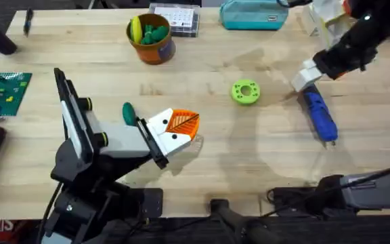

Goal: Pick up the gripper from the table and insert it into the empty holder that is missing its gripper. Then pick up a screw, insert it into the mounting hole, and use the screwdriver to tighten it. Finally, clean up the table by picking up the vegetable and placing it into the bucket.

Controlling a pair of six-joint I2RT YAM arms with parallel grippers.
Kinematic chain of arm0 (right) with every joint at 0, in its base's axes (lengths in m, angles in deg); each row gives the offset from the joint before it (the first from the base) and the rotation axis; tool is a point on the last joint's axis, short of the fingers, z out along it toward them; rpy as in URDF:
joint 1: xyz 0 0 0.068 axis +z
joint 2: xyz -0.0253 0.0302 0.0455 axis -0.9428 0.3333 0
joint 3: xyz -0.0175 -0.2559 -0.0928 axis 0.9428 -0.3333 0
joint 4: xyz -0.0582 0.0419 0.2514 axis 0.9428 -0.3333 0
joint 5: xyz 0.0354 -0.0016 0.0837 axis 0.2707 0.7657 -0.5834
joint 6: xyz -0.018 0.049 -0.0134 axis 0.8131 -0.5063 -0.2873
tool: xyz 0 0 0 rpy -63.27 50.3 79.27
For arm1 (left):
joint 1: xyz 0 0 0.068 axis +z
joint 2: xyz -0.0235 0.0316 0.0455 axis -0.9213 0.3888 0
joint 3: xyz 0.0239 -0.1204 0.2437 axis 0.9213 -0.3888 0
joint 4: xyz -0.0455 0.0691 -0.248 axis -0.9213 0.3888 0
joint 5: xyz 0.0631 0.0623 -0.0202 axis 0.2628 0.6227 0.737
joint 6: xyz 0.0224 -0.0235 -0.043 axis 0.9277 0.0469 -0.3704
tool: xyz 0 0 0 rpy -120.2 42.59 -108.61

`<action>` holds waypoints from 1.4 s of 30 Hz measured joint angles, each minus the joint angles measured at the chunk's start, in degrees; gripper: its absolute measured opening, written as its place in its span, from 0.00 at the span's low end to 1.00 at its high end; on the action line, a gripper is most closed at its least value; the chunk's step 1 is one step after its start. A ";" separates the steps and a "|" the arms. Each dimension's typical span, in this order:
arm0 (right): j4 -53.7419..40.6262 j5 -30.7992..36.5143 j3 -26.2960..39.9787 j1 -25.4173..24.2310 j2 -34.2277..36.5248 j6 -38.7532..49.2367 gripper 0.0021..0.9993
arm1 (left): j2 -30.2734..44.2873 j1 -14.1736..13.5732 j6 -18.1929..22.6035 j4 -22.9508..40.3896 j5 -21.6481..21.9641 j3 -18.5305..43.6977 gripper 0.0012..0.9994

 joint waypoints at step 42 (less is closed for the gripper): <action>9.71 -5.61 -7.12 -7.93 10.27 -4.82 1.00 | 0.00 0.00 0.00 0.00 0.00 -0.02 0.01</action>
